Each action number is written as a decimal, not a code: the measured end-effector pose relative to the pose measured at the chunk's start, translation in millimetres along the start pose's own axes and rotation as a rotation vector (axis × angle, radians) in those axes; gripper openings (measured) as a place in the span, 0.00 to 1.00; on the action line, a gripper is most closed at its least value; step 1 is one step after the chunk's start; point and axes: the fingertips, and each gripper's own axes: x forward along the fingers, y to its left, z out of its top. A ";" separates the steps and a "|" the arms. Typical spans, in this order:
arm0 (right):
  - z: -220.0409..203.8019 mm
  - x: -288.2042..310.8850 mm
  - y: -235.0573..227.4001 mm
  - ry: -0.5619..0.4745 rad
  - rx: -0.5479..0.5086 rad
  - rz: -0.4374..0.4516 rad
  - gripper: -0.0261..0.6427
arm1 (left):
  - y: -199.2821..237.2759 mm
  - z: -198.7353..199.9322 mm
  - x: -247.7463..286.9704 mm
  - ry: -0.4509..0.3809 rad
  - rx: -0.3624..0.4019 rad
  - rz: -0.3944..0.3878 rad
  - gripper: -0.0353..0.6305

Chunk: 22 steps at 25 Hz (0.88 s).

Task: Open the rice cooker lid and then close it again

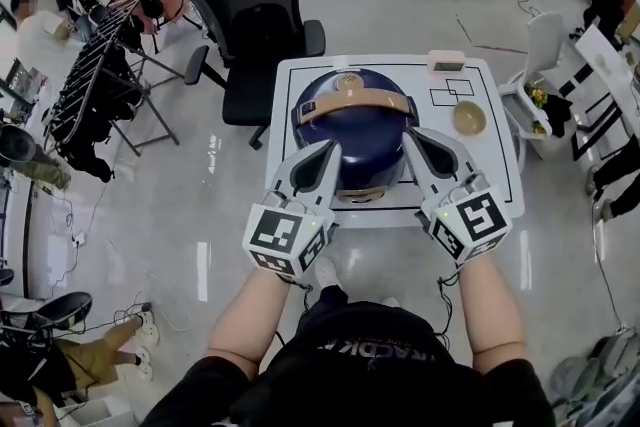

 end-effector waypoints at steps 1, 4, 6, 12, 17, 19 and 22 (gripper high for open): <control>-1.0 -10.3 0.6 0.002 0.001 0.012 0.04 | -12.1 -1.7 -3.3 0.004 0.000 0.006 0.06; -3.3 -39.4 2.4 -0.001 0.014 0.044 0.04 | -45.7 -7.7 -14.3 0.018 0.007 0.021 0.06; -3.5 -56.7 4.4 -0.004 0.017 0.067 0.04 | -65.3 -10.6 -23.2 0.023 0.011 0.037 0.06; -10.9 -100.8 9.8 -0.007 0.026 0.134 0.04 | -115.1 -23.7 -47.7 0.035 0.010 0.100 0.06; -18.0 -128.4 9.1 0.014 0.014 0.165 0.04 | -144.5 -33.5 -59.1 0.033 -0.020 0.127 0.06; -18.8 -133.4 10.0 0.018 0.012 0.178 0.04 | -151.2 -35.3 -62.9 0.033 -0.026 0.141 0.06; -19.5 -140.8 13.5 0.024 0.022 0.186 0.04 | -158.8 -35.7 -67.2 0.037 -0.030 0.149 0.06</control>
